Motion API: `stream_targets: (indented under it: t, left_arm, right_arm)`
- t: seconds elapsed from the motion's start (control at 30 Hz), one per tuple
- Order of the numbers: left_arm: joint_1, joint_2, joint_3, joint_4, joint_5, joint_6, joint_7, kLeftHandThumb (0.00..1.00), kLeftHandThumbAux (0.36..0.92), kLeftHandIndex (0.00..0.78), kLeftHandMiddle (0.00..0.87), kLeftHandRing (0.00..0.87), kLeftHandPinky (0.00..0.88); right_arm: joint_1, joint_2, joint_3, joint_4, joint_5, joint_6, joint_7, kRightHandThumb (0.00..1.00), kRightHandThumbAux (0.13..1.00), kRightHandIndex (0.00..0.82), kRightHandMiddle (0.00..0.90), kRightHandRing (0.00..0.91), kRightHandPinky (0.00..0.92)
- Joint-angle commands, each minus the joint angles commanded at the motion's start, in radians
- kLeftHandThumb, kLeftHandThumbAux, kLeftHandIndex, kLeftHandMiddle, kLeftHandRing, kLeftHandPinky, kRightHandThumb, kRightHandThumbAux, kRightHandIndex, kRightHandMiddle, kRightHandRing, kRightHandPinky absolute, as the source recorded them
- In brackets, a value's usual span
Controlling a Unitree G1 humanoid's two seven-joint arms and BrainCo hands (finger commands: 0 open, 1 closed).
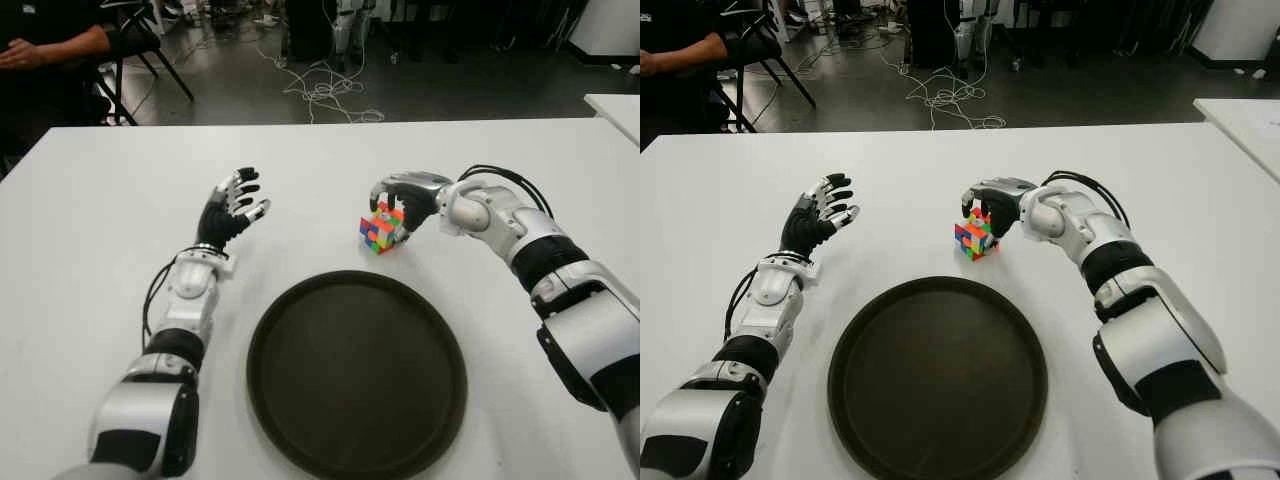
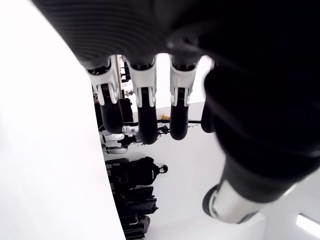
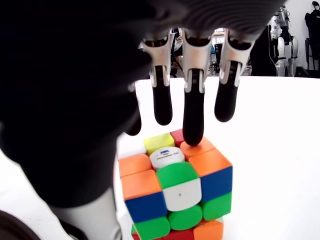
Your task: Pick up the Rubik's Cube and put it in the plate
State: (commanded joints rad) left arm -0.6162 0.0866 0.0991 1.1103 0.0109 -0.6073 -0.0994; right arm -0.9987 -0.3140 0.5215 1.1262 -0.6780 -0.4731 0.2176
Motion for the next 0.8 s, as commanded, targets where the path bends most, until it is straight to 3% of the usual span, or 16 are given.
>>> stream_targets:
  t: [0.33,0.63,0.7,0.77,0.8]
  left_arm:
    - [-0.004,-0.003,0.008,-0.001,-0.012,0.008,-0.013,0.054,0.824,0.202,0.192,0.168,0.154]
    - [-0.006,-0.006,0.011,-0.001,-0.017,0.008,-0.009,0.085,0.825,0.204,0.195,0.174,0.169]
    - [-0.007,-0.005,0.01,0.002,-0.015,0.009,-0.008,0.086,0.823,0.204,0.197,0.177,0.179]
    - [-0.008,-0.004,0.01,0.003,-0.014,0.009,-0.007,0.087,0.822,0.203,0.197,0.178,0.184]
    - [-0.008,-0.003,0.009,0.004,-0.013,0.008,-0.007,0.087,0.821,0.202,0.197,0.179,0.188]
  right_arm:
    - [-0.007,-0.016,-0.008,-0.011,0.002,-0.019,-0.014,0.0,0.908,0.484,0.636,0.657,0.618]
    - [-0.015,-0.053,-0.028,-0.075,0.012,-0.036,0.018,0.0,0.902,0.425,0.617,0.64,0.588]
    - [-0.011,-0.071,-0.036,-0.11,0.017,-0.043,0.028,0.0,0.874,0.301,0.455,0.512,0.417]
    - [0.002,-0.087,-0.046,-0.15,0.025,-0.049,0.035,0.0,0.859,0.245,0.384,0.458,0.35]
    - [0.017,-0.1,-0.057,-0.185,0.034,-0.049,0.035,0.0,0.841,0.195,0.316,0.384,0.301]
